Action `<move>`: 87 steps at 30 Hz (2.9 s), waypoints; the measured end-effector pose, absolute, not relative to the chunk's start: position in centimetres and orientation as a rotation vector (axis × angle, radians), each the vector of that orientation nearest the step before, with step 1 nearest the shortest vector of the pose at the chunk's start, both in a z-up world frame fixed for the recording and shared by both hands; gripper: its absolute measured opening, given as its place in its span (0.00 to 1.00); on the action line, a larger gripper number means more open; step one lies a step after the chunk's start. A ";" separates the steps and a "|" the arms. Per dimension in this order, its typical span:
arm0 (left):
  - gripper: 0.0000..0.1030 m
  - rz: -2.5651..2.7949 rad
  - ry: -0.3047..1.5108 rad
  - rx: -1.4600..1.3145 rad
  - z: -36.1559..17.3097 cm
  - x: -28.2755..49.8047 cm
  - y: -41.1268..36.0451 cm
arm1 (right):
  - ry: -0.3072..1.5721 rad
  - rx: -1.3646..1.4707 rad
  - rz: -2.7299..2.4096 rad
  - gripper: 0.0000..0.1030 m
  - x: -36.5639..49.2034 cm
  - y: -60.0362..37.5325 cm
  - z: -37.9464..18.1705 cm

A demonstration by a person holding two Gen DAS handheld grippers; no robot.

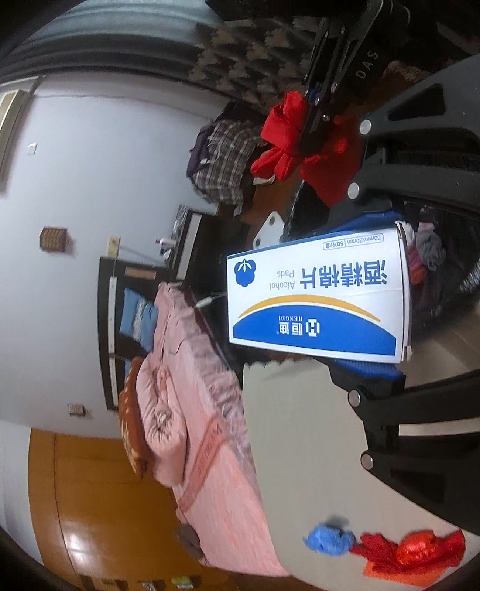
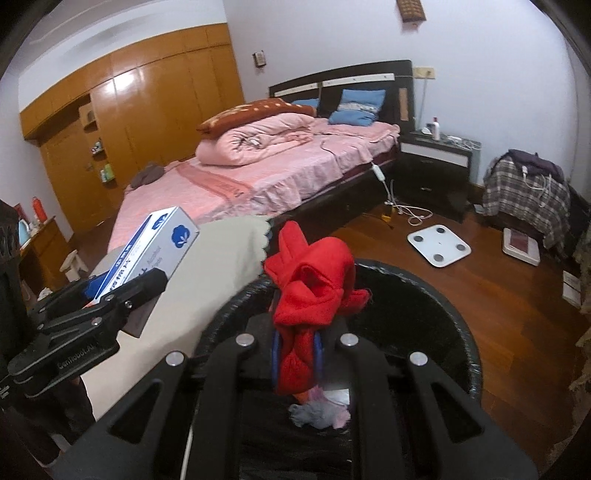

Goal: Collect trash
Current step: 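Open both tools to drop the box and red cloth into the bin, then move back to the table and grasp the red cloth with the left tool, then grasp the red plastic bag with the right tool while the left tool holds the red cloth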

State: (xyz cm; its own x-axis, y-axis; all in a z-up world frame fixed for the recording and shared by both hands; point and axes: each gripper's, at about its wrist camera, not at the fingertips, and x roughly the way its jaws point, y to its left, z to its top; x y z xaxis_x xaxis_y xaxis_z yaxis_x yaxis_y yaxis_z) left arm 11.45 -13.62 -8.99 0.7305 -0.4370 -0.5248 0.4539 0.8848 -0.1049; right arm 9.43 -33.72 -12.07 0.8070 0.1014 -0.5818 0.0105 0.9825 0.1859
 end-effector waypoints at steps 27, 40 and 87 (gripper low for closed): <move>0.85 -0.359 0.541 0.049 -10.0 10.6 -6.8 | 0.589 0.196 0.009 0.93 8.9 -32.0 -12.4; 0.85 -0.009 0.579 0.023 -12.7 8.8 8.4 | 0.663 0.065 0.324 0.93 13.3 -15.6 -14.1; 0.19 -0.034 0.743 -0.234 -19.4 11.8 17.8 | 0.761 -0.052 0.453 0.93 15.9 -5.9 -18.0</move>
